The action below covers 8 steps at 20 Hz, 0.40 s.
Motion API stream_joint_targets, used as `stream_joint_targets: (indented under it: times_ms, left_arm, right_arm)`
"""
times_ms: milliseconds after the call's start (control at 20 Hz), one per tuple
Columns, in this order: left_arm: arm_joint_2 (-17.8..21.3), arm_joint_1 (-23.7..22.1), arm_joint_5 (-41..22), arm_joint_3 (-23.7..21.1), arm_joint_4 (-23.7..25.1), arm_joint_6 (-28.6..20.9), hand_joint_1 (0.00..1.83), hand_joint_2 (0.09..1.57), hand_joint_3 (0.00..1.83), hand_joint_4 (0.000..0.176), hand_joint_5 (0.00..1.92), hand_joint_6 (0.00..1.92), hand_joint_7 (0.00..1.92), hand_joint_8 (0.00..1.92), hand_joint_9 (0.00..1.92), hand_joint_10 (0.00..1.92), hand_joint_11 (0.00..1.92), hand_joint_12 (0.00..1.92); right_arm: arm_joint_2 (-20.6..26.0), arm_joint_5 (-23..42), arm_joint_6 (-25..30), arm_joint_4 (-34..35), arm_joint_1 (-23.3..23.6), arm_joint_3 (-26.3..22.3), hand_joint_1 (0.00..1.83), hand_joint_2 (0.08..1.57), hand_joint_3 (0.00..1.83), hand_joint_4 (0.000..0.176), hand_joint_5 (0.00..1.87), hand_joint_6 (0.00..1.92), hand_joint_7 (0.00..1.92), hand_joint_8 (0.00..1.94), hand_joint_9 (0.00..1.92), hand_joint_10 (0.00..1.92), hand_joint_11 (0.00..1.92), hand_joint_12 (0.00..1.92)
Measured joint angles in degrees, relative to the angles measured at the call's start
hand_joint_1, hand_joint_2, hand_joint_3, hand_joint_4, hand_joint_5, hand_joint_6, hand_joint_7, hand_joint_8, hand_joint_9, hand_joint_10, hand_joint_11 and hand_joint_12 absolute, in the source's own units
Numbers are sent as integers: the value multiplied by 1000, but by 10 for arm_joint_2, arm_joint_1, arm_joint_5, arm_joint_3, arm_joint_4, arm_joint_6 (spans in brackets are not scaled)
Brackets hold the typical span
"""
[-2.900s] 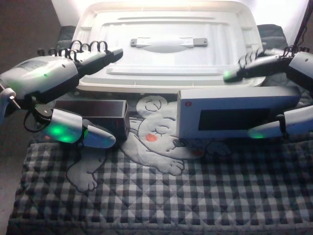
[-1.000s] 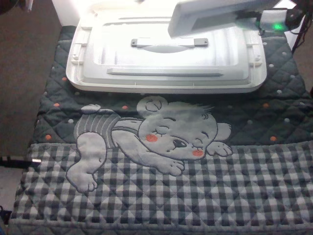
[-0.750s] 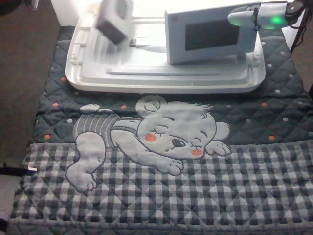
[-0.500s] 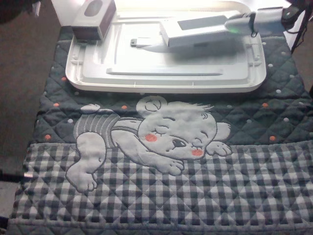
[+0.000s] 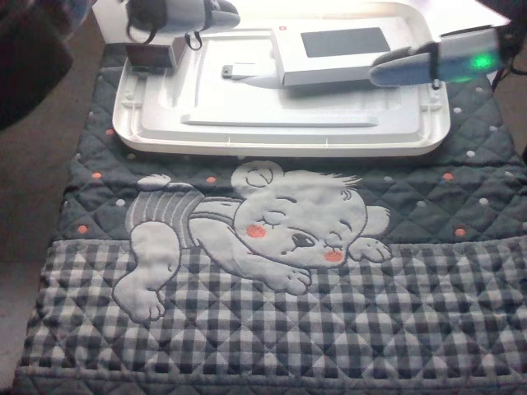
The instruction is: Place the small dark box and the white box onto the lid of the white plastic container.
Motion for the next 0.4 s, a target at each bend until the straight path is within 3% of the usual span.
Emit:
stream_joint_targets:
  times_ms: [50,100,200,250,300,400]
  left_arm:
    - [5,16,-26,-1,17,-43,1024,940,0,101,7,3,0,0,0,0,0,0]
    - [7,27,-46,-1,28,-73,1022,894,0,118,35,4,0,0,0,0,0,0]
    - [20,56,-95,-13,45,-117,971,882,0,169,7,0,0,0,0,0,0,0]
    - [28,71,-118,-23,49,-122,989,879,0,119,1,0,0,0,0,0,0,0]
    - [39,82,-141,-33,48,-123,1046,853,0,106,0,0,0,0,0,0,0,0]
    - [52,106,-191,-45,45,-127,959,859,0,83,0,0,0,0,0,0,0,0]
  right_arm:
    - [4,12,0,-6,-10,-8,844,860,0,137,0,0,0,0,20,8,31,15]
    - [5,17,0,-11,-16,-15,813,861,0,168,0,0,19,7,39,15,26,15]
    - [9,47,0,-13,-28,-32,893,805,0,176,0,0,0,0,1,0,0,0]
    - [12,66,0,-14,-34,-38,872,770,0,176,0,0,0,0,0,0,0,0]
    - [14,86,0,-7,-41,-43,841,757,0,176,0,0,0,0,0,0,0,0]
    - [15,125,0,20,-71,-48,892,795,0,149,0,0,0,0,0,0,0,0]
